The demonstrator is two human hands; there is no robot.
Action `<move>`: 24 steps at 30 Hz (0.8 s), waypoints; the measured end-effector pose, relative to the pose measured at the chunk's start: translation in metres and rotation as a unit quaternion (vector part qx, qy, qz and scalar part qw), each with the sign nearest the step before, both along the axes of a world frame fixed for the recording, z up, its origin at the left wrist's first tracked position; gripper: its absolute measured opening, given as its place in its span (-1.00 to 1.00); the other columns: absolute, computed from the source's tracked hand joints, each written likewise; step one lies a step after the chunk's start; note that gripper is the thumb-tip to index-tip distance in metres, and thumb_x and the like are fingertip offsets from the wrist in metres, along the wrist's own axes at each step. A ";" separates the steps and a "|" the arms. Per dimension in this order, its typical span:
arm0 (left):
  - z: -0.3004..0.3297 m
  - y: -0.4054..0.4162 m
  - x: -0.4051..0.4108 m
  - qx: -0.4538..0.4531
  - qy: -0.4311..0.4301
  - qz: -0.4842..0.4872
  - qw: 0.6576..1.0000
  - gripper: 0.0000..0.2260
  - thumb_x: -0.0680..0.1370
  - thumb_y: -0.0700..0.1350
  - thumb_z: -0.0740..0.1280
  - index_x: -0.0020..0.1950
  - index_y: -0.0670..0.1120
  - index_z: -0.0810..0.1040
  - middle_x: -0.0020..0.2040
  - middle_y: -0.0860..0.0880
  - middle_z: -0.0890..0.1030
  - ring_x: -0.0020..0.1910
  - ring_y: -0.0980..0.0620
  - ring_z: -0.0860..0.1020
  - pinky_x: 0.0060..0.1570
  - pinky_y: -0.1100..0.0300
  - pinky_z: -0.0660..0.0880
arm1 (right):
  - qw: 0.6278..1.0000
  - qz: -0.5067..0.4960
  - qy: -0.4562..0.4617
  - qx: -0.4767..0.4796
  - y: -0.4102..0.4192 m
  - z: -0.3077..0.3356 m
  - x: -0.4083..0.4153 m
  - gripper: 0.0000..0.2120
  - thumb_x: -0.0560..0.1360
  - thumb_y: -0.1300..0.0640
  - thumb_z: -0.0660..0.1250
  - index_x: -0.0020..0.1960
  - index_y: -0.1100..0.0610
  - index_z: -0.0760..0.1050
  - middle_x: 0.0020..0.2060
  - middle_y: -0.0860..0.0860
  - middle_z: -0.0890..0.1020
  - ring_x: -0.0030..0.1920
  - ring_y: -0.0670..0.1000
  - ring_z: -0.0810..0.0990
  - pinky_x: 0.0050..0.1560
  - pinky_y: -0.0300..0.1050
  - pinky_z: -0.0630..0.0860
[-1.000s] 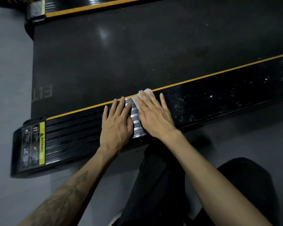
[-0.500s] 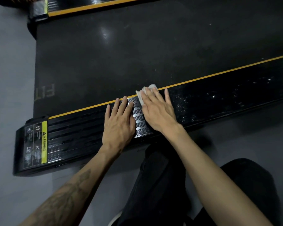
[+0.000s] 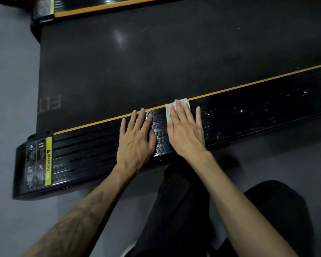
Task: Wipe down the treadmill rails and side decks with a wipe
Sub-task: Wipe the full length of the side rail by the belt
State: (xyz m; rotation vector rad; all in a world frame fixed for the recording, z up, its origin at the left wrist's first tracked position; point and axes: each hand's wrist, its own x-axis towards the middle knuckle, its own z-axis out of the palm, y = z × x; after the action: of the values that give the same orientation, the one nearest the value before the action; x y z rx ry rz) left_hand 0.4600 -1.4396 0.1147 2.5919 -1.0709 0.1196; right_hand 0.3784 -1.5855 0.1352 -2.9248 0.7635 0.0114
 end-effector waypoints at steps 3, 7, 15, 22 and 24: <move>0.000 -0.002 0.001 0.010 -0.002 -0.003 1.000 -0.49 0.65 0.06 0.07 0.57 -0.06 0.39 0.63 -0.08 0.29 0.64 -0.09 0.17 0.57 -0.23 0.13 | 0.999 0.046 0.013 0.006 0.012 -0.004 -0.002 -0.33 0.60 -0.07 -0.23 0.67 0.10 0.09 0.66 0.09 0.11 0.65 0.15 0.07 0.63 0.20 -0.16; 0.003 -0.004 0.000 0.017 0.008 -0.002 1.000 -0.47 0.64 0.07 0.04 0.58 -0.05 0.37 0.63 -0.08 0.27 0.64 -0.09 0.15 0.58 -0.24 0.10 | 0.998 0.054 0.008 0.013 -0.008 0.001 0.002 -0.29 0.58 -0.09 -0.32 0.68 0.02 0.06 0.67 -0.01 0.05 0.66 0.05 0.00 0.61 0.24 -0.21; 0.003 -0.007 0.000 0.012 0.012 -0.003 1.000 -0.47 0.64 0.07 0.04 0.58 -0.06 0.37 0.63 -0.08 0.26 0.64 -0.09 0.16 0.58 -0.25 0.10 | 0.999 0.021 -0.003 0.040 0.015 -0.001 -0.013 -0.32 0.60 -0.09 -0.24 0.67 0.07 0.10 0.66 0.07 0.11 0.66 0.15 0.05 0.62 0.21 -0.17; 0.002 -0.009 0.000 0.011 0.004 -0.032 0.999 -0.48 0.65 0.06 0.05 0.58 -0.07 0.38 0.63 -0.07 0.27 0.64 -0.07 0.16 0.58 -0.23 0.12 | 1.000 -0.009 0.003 0.011 -0.009 0.000 -0.020 -0.27 0.57 -0.12 -0.32 0.68 0.07 0.05 0.67 0.04 0.05 0.66 0.09 -0.01 0.61 0.24 -0.24; 0.002 -0.009 0.000 0.010 -0.001 -0.030 1.000 -0.48 0.65 0.07 0.05 0.57 -0.07 0.39 0.62 -0.08 0.29 0.63 -0.08 0.18 0.58 -0.23 0.13 | 1.000 -0.018 0.004 0.012 0.008 -0.004 -0.025 -0.30 0.59 -0.12 -0.24 0.67 0.12 0.04 0.66 0.11 0.07 0.66 0.15 0.02 0.62 0.23 -0.19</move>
State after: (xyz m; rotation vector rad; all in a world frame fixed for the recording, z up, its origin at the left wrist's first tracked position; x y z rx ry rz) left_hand 0.4596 -1.4483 0.1165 2.5745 -1.1533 0.0976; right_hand 0.3536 -1.5776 0.1311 -2.8900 0.8124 0.0299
